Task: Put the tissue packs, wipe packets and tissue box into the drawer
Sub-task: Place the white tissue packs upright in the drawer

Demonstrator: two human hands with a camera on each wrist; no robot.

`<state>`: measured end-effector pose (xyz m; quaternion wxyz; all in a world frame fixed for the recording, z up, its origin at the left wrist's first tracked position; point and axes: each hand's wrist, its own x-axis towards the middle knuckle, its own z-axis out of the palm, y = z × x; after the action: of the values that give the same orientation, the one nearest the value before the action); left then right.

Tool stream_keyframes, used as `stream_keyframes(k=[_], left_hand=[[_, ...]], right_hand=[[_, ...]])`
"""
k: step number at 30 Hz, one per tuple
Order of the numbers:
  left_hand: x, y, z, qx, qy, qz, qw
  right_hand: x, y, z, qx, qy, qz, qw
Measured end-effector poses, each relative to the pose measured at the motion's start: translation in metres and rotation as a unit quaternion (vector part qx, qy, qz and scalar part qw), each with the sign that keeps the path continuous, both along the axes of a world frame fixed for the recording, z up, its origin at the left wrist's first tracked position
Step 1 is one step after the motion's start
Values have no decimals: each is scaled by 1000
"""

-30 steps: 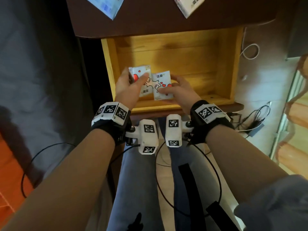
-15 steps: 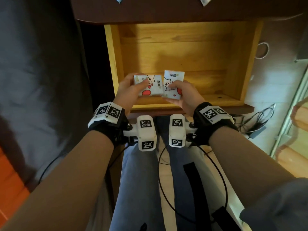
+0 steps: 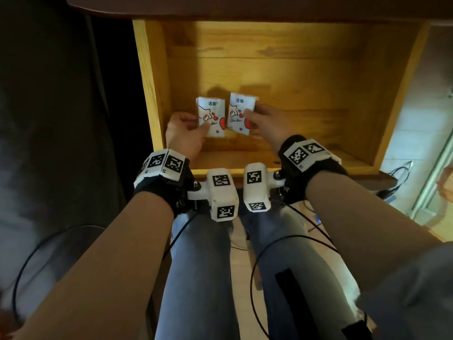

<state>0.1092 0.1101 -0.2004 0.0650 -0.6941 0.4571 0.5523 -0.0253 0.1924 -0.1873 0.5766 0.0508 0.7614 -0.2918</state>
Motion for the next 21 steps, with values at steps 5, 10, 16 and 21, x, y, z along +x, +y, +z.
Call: stream_keyframes(k=[5,10,16,21], left_hand=[[4,2,-12,12,-28,-40,999],[5,0,-3,-17,-36,-72,997],[9,-8,31,-97,33,-76,992],[28,-21,45,-279,1,-59,958]], right_hand=[[2,-1,-22,30,48,65,996],[2,5,-26,47,164,118,978],[11,3,-14,20,192,211,958],[21,-4,-14,24,171,249,953]])
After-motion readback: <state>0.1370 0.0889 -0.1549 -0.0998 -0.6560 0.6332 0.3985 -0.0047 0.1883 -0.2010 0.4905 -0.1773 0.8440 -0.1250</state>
